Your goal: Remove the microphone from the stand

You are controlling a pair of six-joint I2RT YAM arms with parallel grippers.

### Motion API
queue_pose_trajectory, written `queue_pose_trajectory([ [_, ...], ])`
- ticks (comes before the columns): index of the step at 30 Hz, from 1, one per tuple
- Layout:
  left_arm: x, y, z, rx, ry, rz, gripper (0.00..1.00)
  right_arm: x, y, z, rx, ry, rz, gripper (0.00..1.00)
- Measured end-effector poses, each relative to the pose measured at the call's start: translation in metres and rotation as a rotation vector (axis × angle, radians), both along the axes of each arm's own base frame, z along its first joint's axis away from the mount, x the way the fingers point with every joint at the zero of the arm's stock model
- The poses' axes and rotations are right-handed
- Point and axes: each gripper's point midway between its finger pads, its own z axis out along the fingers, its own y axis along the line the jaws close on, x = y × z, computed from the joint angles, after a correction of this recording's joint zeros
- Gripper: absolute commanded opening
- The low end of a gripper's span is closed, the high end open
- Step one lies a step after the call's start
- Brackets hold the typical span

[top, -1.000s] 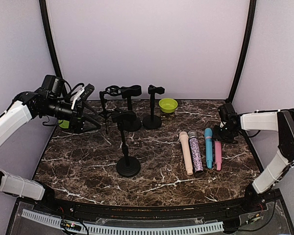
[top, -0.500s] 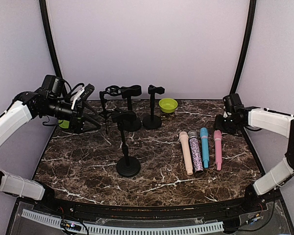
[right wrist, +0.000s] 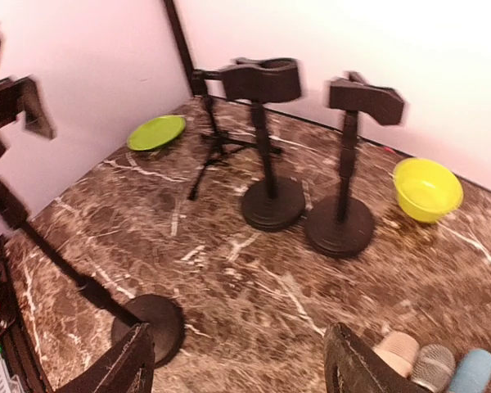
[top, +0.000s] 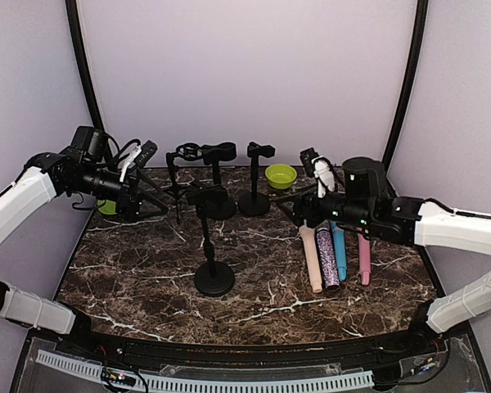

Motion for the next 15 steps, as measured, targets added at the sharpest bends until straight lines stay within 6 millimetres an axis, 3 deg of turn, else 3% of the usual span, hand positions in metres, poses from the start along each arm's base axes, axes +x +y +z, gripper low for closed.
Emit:
queue_pose_trajectory([
  [4,0.000,0.001,0.000,-0.002,0.007,0.006,0.99,-0.042,0.056,-0.018,-0.013,-0.086,0.219,0.71],
  [7,0.000,0.001,0.000,-0.003,0.010,0.008,0.99,-0.057,0.092,-0.044,-0.044,-0.094,0.313,0.71],
  [10,0.000,0.001,0.000,-0.002,0.013,0.009,0.99,-0.062,0.121,-0.070,-0.078,-0.089,0.364,0.71],
  [15,-0.001,0.002,0.000,0.001,0.024,0.011,0.99,-0.058,0.155,-0.085,-0.064,-0.109,0.393,0.71],
])
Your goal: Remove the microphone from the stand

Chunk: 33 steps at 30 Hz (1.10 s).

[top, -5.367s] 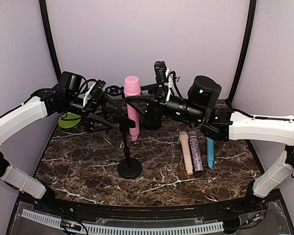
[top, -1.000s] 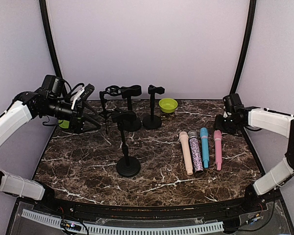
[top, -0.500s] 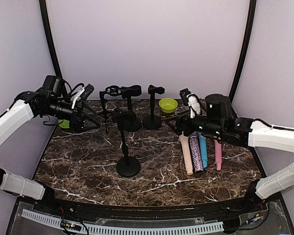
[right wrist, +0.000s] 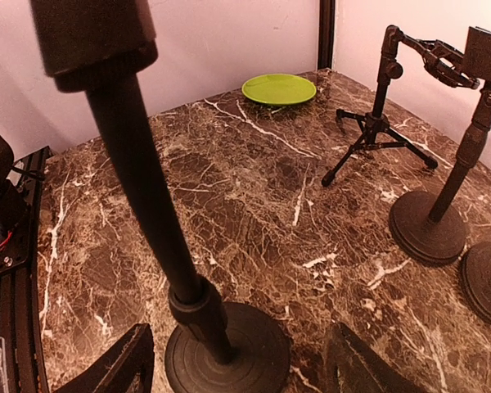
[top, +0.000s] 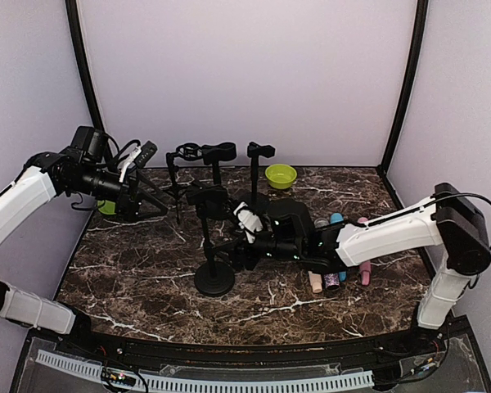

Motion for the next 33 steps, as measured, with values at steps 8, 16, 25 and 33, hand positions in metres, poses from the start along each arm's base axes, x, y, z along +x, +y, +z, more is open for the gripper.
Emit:
queue_pose_trajectory([
  [8,-0.004,0.001,0.002,0.009,0.014,-0.002,0.99,0.003,0.027,-0.011,0.057,-0.037,0.031,0.56],
  [16,-0.005,0.001,0.007,0.007,0.012,-0.002,0.99,-0.007,0.041,-0.025,0.078,-0.048,0.067,0.47],
  [25,-0.009,0.003,0.002,0.021,0.042,-0.001,0.99,-0.002,0.056,-0.013,0.144,-0.090,0.041,0.03],
  [33,-0.016,0.003,0.000,0.012,0.053,-0.019,0.99,-0.001,0.056,-0.013,0.142,-0.098,0.004,0.00],
])
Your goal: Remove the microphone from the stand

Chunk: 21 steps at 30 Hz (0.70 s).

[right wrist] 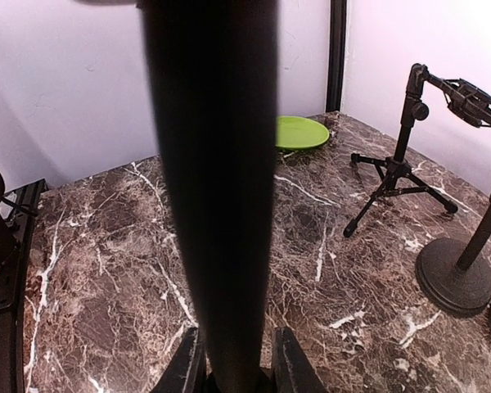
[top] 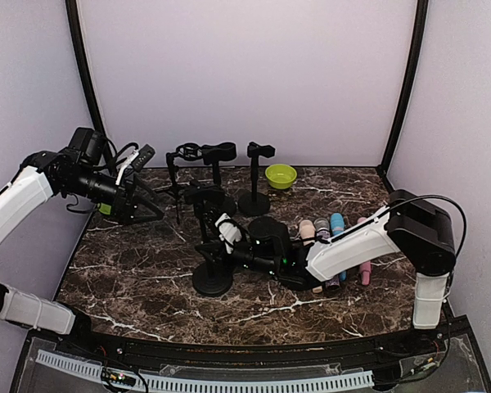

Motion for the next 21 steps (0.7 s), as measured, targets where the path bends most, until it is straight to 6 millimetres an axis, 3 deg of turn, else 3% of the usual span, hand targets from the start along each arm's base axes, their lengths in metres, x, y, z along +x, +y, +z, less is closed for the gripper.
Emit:
queue_pose_trajectory([
  [5,-0.030,0.001,-0.024,-0.066,0.018,-0.030,0.99,0.002,0.002,0.011,-0.020,0.043,-0.015,0.00],
  [9,-0.053,0.001,-0.033,-0.123,-0.007,-0.041,0.98,0.001,0.015,0.054,0.050,0.079,0.009,0.00],
  [14,-0.051,-0.007,-0.020,-0.172,-0.073,-0.074,0.83,-0.007,0.020,0.122,0.197,0.114,0.055,0.00],
  [16,-0.050,-0.009,-0.022,-0.179,-0.071,-0.080,0.75,-0.010,0.022,0.139,0.239,0.132,0.075,0.00],
  [21,-0.045,-0.017,-0.034,-0.188,-0.014,-0.084,0.57,-0.019,0.028,0.159,0.292,0.191,0.122,0.00],
])
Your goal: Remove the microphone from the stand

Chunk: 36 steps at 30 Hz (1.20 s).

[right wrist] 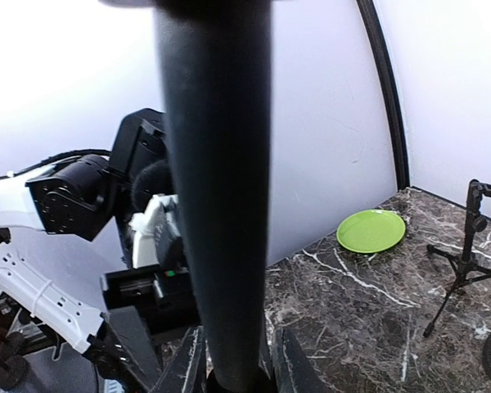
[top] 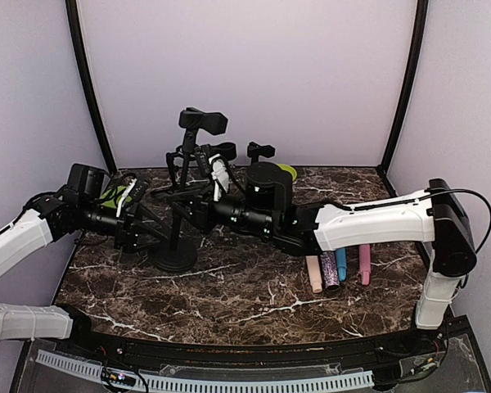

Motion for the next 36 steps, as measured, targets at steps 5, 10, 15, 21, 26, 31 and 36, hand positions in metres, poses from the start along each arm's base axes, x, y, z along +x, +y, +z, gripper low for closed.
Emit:
queue_pose_trajectory([
  [5,0.003,-0.006,0.002,-0.030,0.018,-0.019,0.44,-0.010,0.006,0.012,0.031,0.036,0.047,0.00],
  [10,-0.002,-0.010,0.010,-0.078,0.035,-0.061,0.22,-0.013,0.010,0.015,0.041,0.055,0.065,0.00],
  [15,-0.008,-0.014,0.017,-0.120,0.022,-0.118,0.02,-0.009,0.014,0.017,0.059,0.091,0.061,0.00],
  [21,-0.010,-0.015,0.019,-0.134,0.032,-0.132,0.00,-0.008,0.016,0.019,0.072,0.120,0.061,0.41],
  [26,-0.007,-0.014,0.015,-0.117,0.042,-0.110,0.00,-0.004,0.016,0.016,0.075,0.177,0.024,0.55],
  [31,0.000,-0.013,0.011,-0.091,0.029,-0.075,0.00,-0.001,0.012,0.002,0.019,0.228,-0.029,0.51],
  [36,0.004,-0.012,0.011,-0.078,0.016,-0.057,0.00,0.001,0.007,-0.009,-0.052,0.271,-0.071,0.44],
])
